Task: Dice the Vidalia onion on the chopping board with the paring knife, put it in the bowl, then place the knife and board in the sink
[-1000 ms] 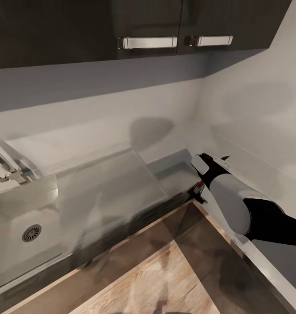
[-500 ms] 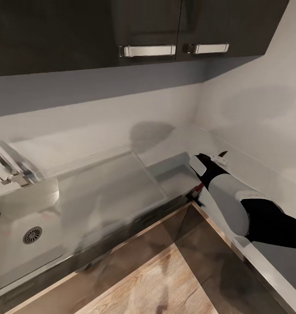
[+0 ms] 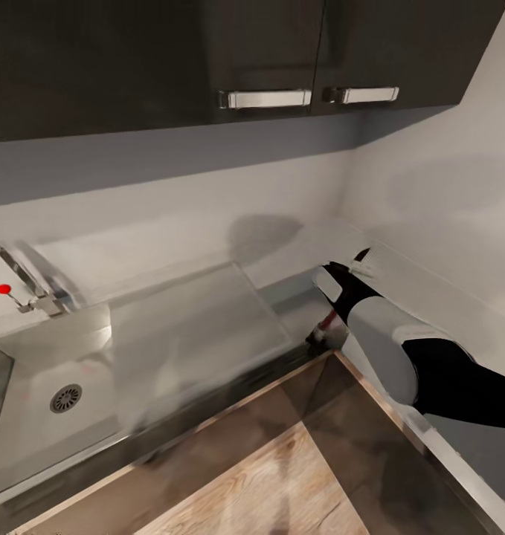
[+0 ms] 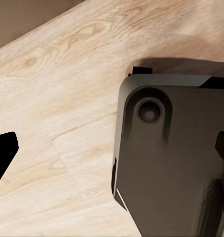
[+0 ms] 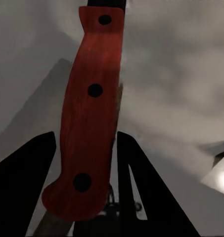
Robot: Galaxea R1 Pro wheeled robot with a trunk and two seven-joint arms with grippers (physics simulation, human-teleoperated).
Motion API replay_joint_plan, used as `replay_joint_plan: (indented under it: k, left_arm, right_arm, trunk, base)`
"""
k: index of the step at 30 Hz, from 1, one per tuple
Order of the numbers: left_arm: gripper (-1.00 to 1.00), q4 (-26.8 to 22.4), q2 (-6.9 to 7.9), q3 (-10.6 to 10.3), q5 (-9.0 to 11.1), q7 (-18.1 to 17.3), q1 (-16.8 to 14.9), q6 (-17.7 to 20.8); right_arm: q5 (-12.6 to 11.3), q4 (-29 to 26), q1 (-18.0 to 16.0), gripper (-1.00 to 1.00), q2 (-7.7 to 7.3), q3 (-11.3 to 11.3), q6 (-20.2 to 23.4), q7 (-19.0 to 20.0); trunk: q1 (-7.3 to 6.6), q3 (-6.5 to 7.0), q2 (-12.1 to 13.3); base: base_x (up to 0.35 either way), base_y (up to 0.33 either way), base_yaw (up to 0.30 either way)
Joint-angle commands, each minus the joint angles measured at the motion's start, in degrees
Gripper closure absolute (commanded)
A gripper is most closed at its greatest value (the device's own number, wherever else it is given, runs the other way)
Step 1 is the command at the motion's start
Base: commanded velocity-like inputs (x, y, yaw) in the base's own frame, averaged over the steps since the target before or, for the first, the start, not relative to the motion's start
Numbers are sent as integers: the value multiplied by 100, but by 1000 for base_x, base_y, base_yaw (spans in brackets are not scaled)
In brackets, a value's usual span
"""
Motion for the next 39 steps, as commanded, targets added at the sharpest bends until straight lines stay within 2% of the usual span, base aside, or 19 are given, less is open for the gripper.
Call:
replay_joint_plan:
  k: [1,10,16,20,32,36,39]
  left_arm:
    - [-100,27,0,-5,42,-6,-11,-44]
    - [-100,23,-7,-5,41,-15,-11,-45]
    - [-100,23,-23,-3,45,-23,-11,-51]
    - [-100,23,-31,-4,45,-26,-11,-51]
    - [-100,23,-34,-4,45,-32,-11,-51]
    - [-100,23,-34,-3,45,-32,-11,-53]
    - [-100,23,-34,-1,45,-32,-11,-50]
  right_arm:
    - [3,-8,-4,100,12,15,57,-21]
    - [23,-6,-2,100,111,28,64,-13]
    - [380,-4,-2,100,131,29,72,149]
    - [449,-3,-2,100,132,29,73,234]
    - [463,-3,-2,100,132,29,76,276]
    - [469,-3,-2,100,120,29,81,692]
    - [489,1,-2,100,120,29,82,846]
  trunk:
    - [3,-1,-10]
    - [3,76,-10]
    - [3,127,-10]
    - [3,161,-10]
    - [3,264,-10]
    - [3,298,-10]
    - [3,322,-10]
  base:
    - [0,0,151]
    - [0,0,148]
    - [-10,0,113]
    - [-233,0,104]
    - [-327,35,102]
    - [-328,119,112]
    - [-314,148,132]
